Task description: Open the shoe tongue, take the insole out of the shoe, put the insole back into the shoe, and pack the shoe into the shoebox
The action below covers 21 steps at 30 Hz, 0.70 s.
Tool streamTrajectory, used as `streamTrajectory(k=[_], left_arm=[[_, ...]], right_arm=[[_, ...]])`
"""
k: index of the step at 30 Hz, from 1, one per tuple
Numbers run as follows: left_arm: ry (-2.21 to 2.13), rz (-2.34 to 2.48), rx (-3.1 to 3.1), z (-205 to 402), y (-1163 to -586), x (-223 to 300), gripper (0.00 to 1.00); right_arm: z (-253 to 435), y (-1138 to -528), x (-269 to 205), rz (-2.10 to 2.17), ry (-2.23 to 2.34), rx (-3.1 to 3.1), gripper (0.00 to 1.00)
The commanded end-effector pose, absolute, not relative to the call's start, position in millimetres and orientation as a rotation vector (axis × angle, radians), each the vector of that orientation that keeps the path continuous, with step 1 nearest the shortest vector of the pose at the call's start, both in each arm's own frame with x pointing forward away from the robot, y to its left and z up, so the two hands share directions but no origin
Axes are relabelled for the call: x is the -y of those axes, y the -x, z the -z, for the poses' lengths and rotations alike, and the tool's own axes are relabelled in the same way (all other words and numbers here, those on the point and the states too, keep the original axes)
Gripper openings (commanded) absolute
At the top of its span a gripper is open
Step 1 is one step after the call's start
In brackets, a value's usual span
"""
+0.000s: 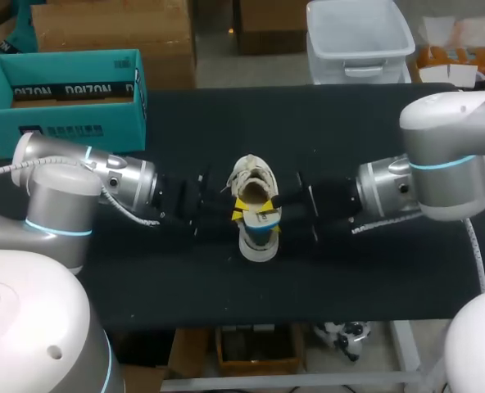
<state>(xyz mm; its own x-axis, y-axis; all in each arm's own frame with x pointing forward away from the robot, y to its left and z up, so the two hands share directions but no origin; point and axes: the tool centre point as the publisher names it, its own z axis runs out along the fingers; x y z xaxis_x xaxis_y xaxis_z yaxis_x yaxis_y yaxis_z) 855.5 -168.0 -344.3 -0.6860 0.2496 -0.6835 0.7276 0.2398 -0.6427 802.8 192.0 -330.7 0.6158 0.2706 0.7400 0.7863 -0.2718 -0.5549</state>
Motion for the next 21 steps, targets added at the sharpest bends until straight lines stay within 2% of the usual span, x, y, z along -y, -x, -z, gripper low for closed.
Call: streamTrajectory(k=[1, 3, 4, 7, 8, 10, 11, 13, 14, 16, 17, 18, 21], left_arm=[[-0.887, 1.449, -2.065, 345, -853, 167, 0.00], [-0.887, 1.450, -2.063, 344, -852, 167, 0.00], [-0.887, 1.450, -2.062, 343, -852, 166, 0.00], [-0.894, 1.451, -2.063, 340, -849, 166, 0.00], [-0.902, 1.454, -2.061, 338, -846, 166, 0.35], [-0.925, 1.459, -2.043, 334, -840, 167, 0.70], [-0.937, 1.456, -2.034, 332, -837, 167, 0.76], [-0.952, 1.464, -2.018, 328, -833, 168, 0.79], [-0.959, 1.467, -2.009, 326, -830, 168, 0.77], [-0.972, 1.462, -1.994, 324, -827, 169, 0.41], [-0.974, 1.461, -1.990, 323, -826, 170, 0.29], [-0.980, 1.456, -1.985, 322, -826, 170, 0.00], [-0.986, 1.445, -1.985, 324, -826, 171, 0.00]], right_arm=[[333, -798, -189, 0.652, 1.841, 0.839, 0.24], [335, -799, -188, 0.649, 1.836, 0.835, 0.14], [336, -800, -188, 0.648, 1.832, 0.835, 0.00], [337, -801, -188, 0.646, 1.823, 0.839, 0.00], [337, -802, -189, 0.646, 1.821, 0.842, 0.00], [338, -803, -189, 0.644, 1.815, 0.848, 0.00], [338, -804, -189, 0.644, 1.814, 0.850, 0.00], [338, -804, -189, 0.644, 1.813, 0.852, 0.00], [338, -804, -189, 0.644, 1.813, 0.854, 0.00], [339, -804, -189, 0.645, 1.814, 0.855, 0.00], [339, -805, -189, 0.645, 1.815, 0.855, 0.00], [339, -805, -189, 0.644, 1.817, 0.855, 0.00], [340, -805, -189, 0.643, 1.821, 0.858, 0.00]])
